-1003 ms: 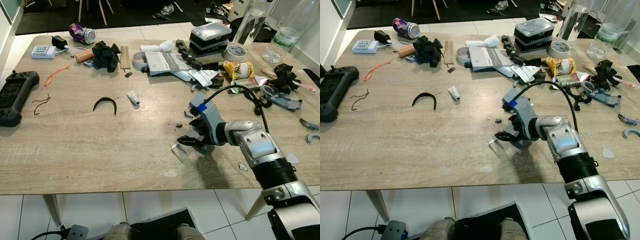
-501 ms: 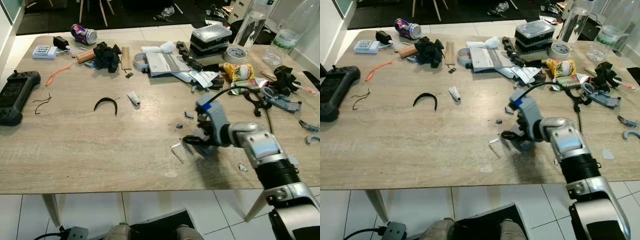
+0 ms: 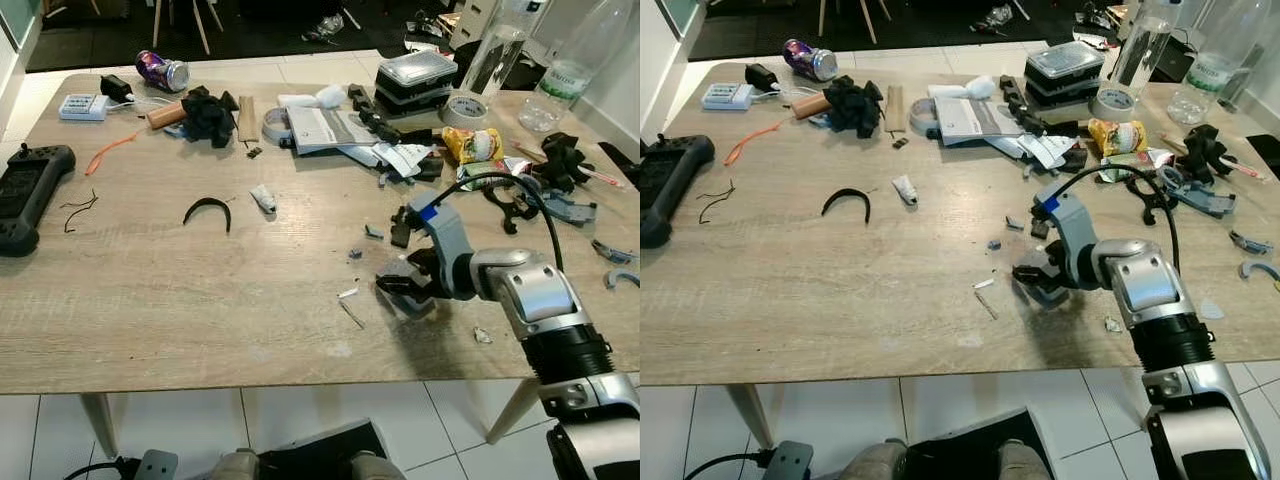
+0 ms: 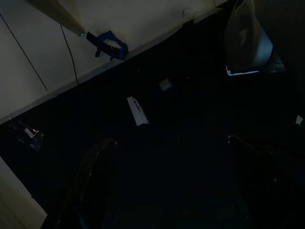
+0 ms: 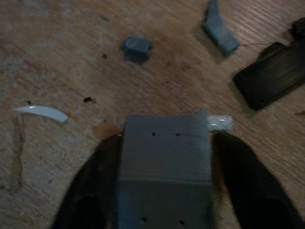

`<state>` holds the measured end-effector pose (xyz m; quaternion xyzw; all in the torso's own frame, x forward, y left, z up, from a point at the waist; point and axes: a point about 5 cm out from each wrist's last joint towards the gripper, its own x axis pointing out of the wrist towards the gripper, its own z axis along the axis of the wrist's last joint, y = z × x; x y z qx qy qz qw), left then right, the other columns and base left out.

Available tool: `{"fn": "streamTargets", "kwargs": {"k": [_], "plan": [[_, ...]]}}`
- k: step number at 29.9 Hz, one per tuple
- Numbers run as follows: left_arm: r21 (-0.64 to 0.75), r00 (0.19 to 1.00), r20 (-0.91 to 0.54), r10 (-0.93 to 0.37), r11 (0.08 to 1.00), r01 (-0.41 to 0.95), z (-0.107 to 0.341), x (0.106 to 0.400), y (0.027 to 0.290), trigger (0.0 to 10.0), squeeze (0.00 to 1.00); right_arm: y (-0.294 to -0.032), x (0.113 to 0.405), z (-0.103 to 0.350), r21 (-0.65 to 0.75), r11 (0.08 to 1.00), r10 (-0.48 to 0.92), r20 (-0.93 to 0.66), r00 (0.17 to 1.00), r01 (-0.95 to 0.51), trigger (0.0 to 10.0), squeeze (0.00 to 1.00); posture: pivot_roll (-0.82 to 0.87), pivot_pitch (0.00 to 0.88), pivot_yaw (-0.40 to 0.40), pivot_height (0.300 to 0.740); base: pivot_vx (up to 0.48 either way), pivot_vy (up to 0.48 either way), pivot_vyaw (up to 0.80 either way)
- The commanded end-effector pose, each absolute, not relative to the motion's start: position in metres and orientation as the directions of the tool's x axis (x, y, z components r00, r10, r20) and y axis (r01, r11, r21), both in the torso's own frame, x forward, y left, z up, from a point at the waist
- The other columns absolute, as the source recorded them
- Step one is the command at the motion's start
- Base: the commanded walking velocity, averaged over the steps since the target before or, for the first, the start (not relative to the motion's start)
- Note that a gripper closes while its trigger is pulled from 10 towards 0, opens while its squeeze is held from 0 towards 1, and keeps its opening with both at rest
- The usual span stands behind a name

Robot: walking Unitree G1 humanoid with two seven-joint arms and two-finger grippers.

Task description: Picking trash to rubbish bin

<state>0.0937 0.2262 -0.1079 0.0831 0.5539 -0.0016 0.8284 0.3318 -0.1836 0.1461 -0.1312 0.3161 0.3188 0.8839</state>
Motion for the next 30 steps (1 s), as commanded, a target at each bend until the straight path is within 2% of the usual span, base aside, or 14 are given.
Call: {"fn": "streamTargets", "kwargs": {"k": [1, 11, 13, 14, 15, 16, 17, 22, 23, 25, 28, 30], "plan": [[0.130, 0.357, -0.930, 0.089, 0.987, 0.093, -0.110, 0.085, 0.225, 10.0, 0.00, -0.181, 0.323, 0.125, 0.007, 0.757, 0.471, -0.699, 0.538, -0.653, 0.0, 0.00, 0.05, 0.094, -0.040, 0.740, 0.000, 0.000, 0.00], [0.129, 0.357, -0.929, 0.092, 0.988, 0.081, -0.110, 0.086, 0.225, 10.0, 0.00, -0.179, 0.325, 0.121, 0.001, 0.767, 0.463, -0.693, 0.553, -0.642, 0.0, 0.00, 0.06, 0.092, -0.040, 0.740, 0.000, 0.000, 0.00], [0.121, 0.357, -0.930, 0.090, 0.990, 0.066, -0.110, 0.087, 0.225, 10.0, 0.00, -0.168, 0.335, 0.137, 0.042, 0.764, 0.547, -0.571, 0.612, -0.643, 0.0, 0.00, 0.07, 0.085, -0.039, 0.740, 0.000, 0.000, 0.00], [0.121, 0.357, -0.930, 0.090, 0.990, 0.066, -0.110, 0.087, 0.225, 10.0, 0.00, -0.168, 0.335, 0.137, 0.042, 0.764, 0.547, -0.571, 0.612, -0.643, 0.0, 0.00, 0.07, 0.085, -0.039, 0.740, 0.000, 0.000, 0.00], [0.119, 0.355, -0.930, 0.090, 0.991, 0.060, -0.110, 0.088, 0.224, 10.0, 0.00, -0.163, 0.338, 0.145, 0.069, 0.753, 0.592, -0.504, 0.628, -0.655, 2.4, 0.00, 0.07, 0.081, -0.037, 0.740, 0.000, 0.000, 0.00], [0.119, 0.354, -0.931, 0.091, 0.991, 0.057, -0.110, 0.088, 0.224, 10.0, 0.00, -0.158, 0.340, 0.154, 0.094, 0.731, 0.642, -0.429, 0.635, -0.676, 9.2, 0.00, 0.07, 0.081, -0.037, 0.740, 0.000, 0.000, 0.00], [0.123, 0.353, -0.931, 0.096, 0.991, 0.054, -0.110, 0.089, 0.225, 10.0, 0.00, -0.151, 0.340, 0.166, 0.154, 0.700, 0.702, -0.329, 0.632, -0.697, 10.0, 0.00, 0.07, 0.076, -0.035, 0.740, 0.000, 0.000, 0.00], [0.140, 0.348, -0.930, 0.122, 0.990, 0.027, -0.109, 0.091, 0.228, 10.0, 0.00, -0.131, 0.334, 0.198, 0.257, 0.566, 0.815, -0.035, 0.578, -0.783, 10.0, 0.00, 0.08, 0.062, -0.029, 0.740, 0.000, 0.000, 0.00], [0.140, 0.348, -0.930, 0.122, 0.990, 0.027, -0.109, 0.091, 0.228, 10.0, 0.00, -0.131, 0.334, 0.198, 0.257, 0.566, 0.815, -0.035, 0.578, -0.783, 10.0, 0.00, 0.08, 0.062, -0.029, 0.740, 0.000, 0.000, 0.00], [0.150, 0.343, -0.930, 0.131, 0.988, 0.030, -0.109, 0.092, 0.229, 10.0, 0.00, -0.116, 0.328, 0.211, 0.322, 0.470, 0.839, 0.126, 0.529, -0.822, 10.0, 0.00, 0.08, 0.047, -0.020, 0.740, -0.293, 0.000, 0.00], [0.166, 0.340, -0.930, 0.141, 0.985, 0.047, -0.108, 0.095, 0.231, 10.0, 0.00, -0.099, 0.321, 0.215, 0.361, 0.378, 0.847, 0.237, 0.476, -0.853, 10.0, 0.00, 0.08, 0.038, -0.014, 0.740, -0.340, 0.000, 0.00], [0.170, 0.340, -0.929, 0.143, 0.984, 0.051, -0.108, 0.095, 0.232, 10.0, 0.00, -0.094, 0.319, 0.214, 0.367, 0.359, 0.849, 0.255, 0.464, -0.858, 10.0, 0.00, 0.08, 0.038, -0.014, 0.740, -0.368, 0.000, 0.00]]}}
